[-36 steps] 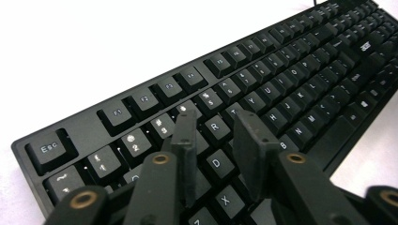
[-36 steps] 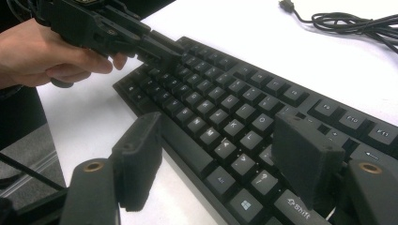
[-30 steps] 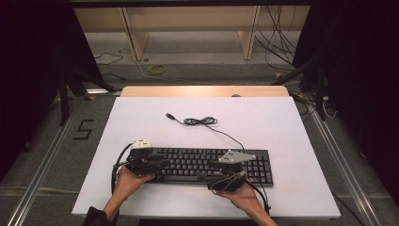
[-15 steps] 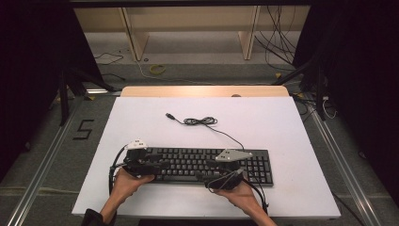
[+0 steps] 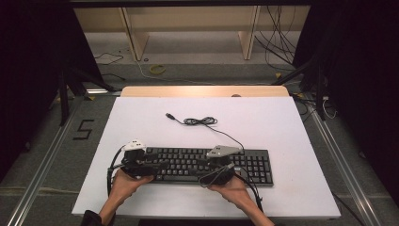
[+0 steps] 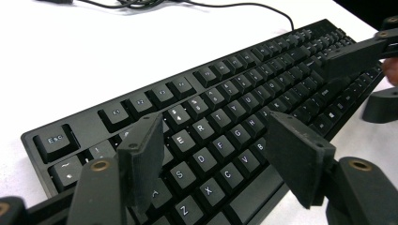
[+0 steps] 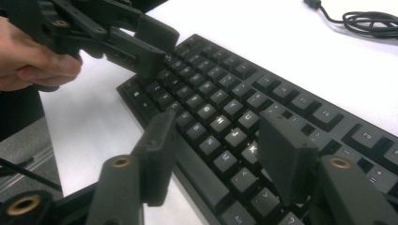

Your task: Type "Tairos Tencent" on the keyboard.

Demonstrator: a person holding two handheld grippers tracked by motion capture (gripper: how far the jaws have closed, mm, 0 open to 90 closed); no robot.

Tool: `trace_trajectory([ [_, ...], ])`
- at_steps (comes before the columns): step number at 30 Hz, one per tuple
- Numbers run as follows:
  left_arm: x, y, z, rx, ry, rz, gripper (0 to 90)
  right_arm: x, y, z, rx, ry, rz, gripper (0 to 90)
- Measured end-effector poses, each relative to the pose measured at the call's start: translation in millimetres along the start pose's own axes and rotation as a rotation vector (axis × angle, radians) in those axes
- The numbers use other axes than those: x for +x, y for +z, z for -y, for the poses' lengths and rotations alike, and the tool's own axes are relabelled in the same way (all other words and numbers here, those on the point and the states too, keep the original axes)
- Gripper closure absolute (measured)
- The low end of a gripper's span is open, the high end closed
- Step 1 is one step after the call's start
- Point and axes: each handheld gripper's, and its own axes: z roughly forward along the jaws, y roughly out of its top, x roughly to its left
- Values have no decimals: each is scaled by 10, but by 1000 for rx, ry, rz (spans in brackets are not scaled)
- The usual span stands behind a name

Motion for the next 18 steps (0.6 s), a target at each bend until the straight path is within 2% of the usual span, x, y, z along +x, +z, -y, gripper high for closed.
trace_trajectory([
  [18,-40,-81,28,-40,7,-1,347,-15,267,-84,79,-14,9,750],
])
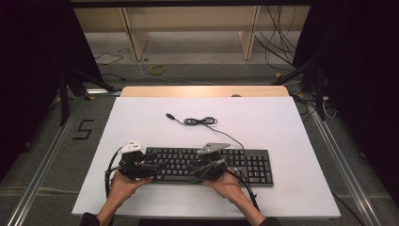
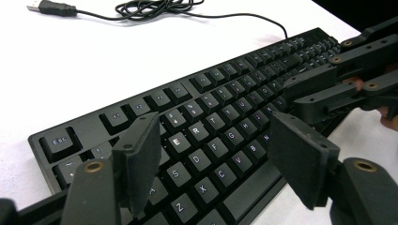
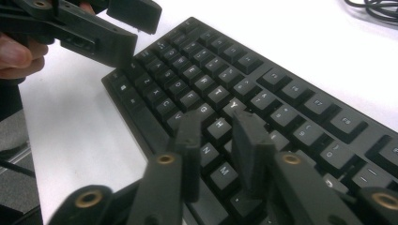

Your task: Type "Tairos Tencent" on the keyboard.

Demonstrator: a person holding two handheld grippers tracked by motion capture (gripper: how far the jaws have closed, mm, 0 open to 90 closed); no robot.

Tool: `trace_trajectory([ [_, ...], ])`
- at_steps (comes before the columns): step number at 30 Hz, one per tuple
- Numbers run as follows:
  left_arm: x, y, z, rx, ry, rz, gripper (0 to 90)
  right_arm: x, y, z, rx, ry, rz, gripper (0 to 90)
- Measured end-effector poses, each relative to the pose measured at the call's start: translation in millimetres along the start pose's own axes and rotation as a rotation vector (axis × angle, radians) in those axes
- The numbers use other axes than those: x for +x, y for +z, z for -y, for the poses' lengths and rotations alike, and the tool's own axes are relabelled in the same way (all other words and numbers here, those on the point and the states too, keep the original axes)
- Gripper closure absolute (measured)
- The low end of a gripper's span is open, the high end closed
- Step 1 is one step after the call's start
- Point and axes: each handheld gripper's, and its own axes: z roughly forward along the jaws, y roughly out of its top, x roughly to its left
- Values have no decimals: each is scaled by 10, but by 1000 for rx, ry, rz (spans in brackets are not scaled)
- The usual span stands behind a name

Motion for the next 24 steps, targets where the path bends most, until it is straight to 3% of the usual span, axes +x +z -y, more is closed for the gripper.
trace_trajectory([
  [9,2,-42,22,-22,9,-2,330,10,99,13,37,-11,4,865],
  [24,-7,-45,53,-10,18,12,321,47,213,43,69,-30,5,886],
])
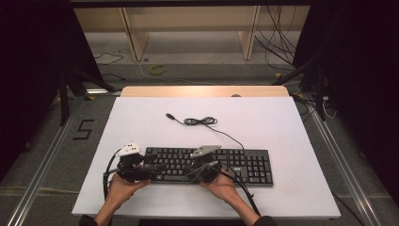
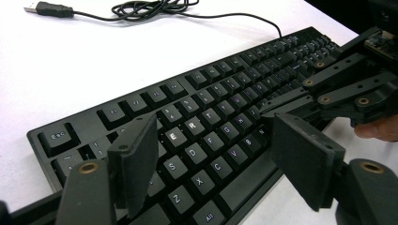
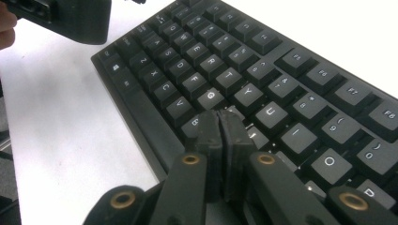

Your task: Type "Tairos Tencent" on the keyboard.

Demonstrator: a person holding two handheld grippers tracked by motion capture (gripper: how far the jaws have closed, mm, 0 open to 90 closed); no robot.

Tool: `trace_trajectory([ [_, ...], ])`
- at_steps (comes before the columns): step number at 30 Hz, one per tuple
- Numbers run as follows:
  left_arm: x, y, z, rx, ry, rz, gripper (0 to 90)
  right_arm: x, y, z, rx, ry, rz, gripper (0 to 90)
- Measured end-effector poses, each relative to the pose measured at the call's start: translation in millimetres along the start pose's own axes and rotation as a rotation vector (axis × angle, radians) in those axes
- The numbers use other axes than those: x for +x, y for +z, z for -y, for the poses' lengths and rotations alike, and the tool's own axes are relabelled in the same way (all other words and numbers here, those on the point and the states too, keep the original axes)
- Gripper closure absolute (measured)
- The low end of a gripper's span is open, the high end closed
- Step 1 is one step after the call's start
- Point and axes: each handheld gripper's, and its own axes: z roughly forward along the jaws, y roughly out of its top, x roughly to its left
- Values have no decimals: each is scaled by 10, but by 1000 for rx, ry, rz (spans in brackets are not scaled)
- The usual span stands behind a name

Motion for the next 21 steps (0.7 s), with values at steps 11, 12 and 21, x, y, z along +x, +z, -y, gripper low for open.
trace_trajectory([
  [11,-8,-14,11,-10,8,4,314,12,53,43,9,-22,21,900],
  [12,-6,-13,12,-9,8,3,314,13,54,42,9,-22,21,900],
  [21,-9,12,22,-6,14,0,317,1,14,33,-11,-1,1,853],
])
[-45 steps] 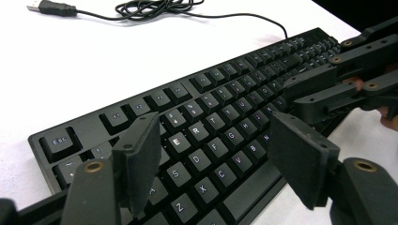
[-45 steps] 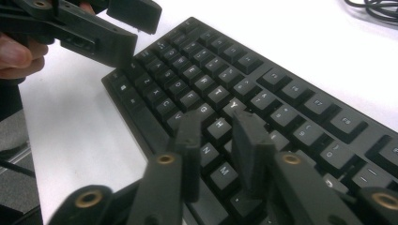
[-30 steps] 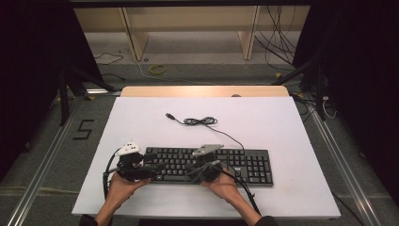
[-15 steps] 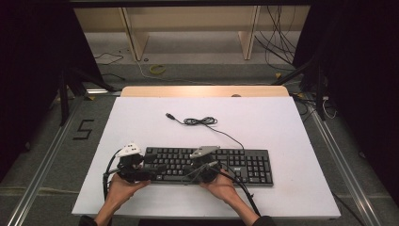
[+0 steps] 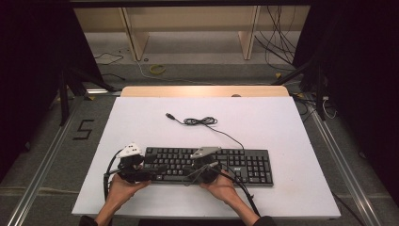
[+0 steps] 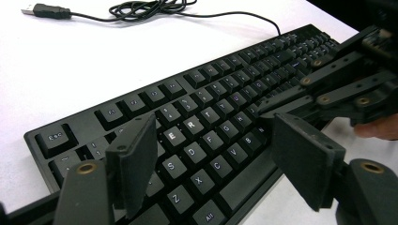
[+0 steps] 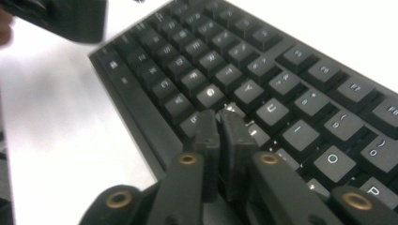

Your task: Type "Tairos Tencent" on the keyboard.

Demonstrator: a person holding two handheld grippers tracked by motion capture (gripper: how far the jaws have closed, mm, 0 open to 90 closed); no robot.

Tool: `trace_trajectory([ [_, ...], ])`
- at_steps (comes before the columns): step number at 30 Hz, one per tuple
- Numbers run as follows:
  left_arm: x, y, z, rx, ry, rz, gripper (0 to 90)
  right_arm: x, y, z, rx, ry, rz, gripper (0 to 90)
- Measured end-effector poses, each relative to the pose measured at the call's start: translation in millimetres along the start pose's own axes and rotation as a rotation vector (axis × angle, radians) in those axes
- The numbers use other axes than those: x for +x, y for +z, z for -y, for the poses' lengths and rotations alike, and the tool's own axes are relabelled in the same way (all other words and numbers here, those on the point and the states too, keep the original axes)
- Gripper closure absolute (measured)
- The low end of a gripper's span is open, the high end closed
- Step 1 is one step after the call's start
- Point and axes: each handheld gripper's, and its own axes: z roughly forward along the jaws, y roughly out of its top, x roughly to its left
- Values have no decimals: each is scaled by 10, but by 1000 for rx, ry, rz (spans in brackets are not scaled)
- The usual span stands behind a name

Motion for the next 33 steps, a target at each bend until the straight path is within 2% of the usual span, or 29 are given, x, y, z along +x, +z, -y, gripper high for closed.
trace_trajectory([
  [7,3,6,4,2,8,-7,317,-28,-107,-22,-50,25,-5,805],
  [15,-4,16,6,5,15,-8,318,-55,-186,-9,-67,32,-10,685],
  [25,-6,20,7,3,22,-7,320,-80,-312,2,-94,42,-26,587],
  [33,-13,41,10,12,31,1,339,-108,-399,27,-106,57,-15,454],
])
